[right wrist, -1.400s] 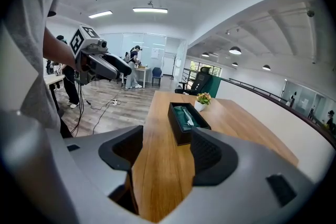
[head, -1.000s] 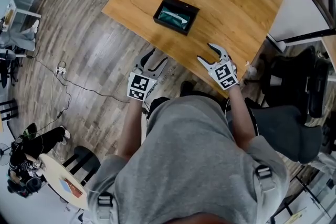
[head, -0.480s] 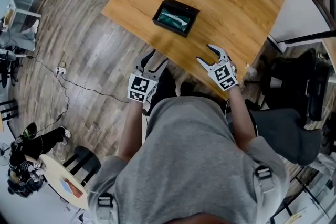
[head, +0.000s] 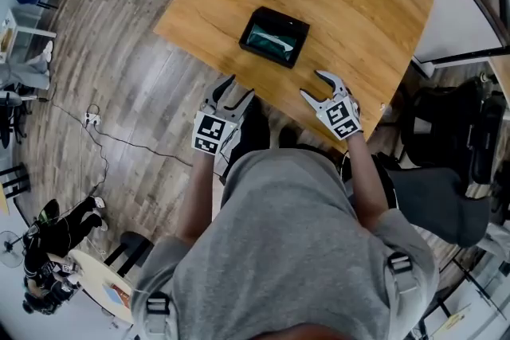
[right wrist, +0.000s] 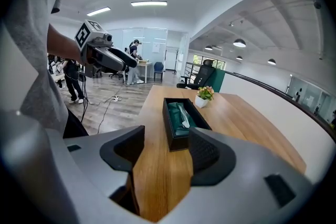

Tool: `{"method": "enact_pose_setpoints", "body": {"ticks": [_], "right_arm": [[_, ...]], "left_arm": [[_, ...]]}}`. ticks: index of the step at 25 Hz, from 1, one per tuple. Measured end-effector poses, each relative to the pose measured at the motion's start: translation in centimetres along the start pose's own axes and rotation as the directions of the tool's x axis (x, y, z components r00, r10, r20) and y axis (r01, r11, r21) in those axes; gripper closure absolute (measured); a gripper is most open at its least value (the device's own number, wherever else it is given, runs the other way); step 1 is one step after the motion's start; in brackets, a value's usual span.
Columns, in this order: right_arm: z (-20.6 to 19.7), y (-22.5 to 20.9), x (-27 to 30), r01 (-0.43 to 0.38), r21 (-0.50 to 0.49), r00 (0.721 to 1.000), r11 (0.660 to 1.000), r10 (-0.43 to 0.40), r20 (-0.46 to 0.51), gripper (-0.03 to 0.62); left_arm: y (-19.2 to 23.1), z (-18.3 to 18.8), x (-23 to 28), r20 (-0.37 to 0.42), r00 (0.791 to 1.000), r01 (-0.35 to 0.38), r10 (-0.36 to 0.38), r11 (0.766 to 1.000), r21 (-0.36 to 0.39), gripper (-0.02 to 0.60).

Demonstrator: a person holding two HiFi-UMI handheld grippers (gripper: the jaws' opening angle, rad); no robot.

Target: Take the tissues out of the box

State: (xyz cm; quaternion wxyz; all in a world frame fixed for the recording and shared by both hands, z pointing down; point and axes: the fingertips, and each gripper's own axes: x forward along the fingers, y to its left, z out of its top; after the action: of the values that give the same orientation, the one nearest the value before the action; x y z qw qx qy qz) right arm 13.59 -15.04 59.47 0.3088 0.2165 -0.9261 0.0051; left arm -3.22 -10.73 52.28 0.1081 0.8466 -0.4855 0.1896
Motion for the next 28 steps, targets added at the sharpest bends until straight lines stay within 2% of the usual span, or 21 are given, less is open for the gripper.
{"method": "enact_pose_setpoints", "body": {"ticks": [5, 12, 21, 28], "right_arm": [[2.0, 0.0, 3.5, -0.002, -0.009, 1.0, 1.0, 0.002, -0.018, 0.327], [3.0, -1.4, 7.5, 0.015, 0.0, 0.998, 1.0, -0.015, -0.061, 0.335], [4.4, -3.4, 11.6, 0.07, 0.03, 0.992, 0.997, -0.067, -0.104, 0.338], [4.6, -3.5, 13.7, 0.055, 0.027, 0.987, 0.998, -0.05, -0.151, 0.353]], "left_arm": [[3.4, -0.7, 0.9, -0.038, 0.998, 0.047, -0.047, 0.999, 0.002, 0.327], [7.5, -0.8, 3.5, -0.05, 0.991, 0.124, -0.122, 0.992, 0.028, 0.327], [10.8, 0.0, 7.4, -0.066, 0.966, 0.257, -0.252, 0.962, 0.091, 0.327], [11.7, -0.6, 8.8, -0.078, 0.942, 0.334, -0.327, 0.938, 0.099, 0.327]]}}
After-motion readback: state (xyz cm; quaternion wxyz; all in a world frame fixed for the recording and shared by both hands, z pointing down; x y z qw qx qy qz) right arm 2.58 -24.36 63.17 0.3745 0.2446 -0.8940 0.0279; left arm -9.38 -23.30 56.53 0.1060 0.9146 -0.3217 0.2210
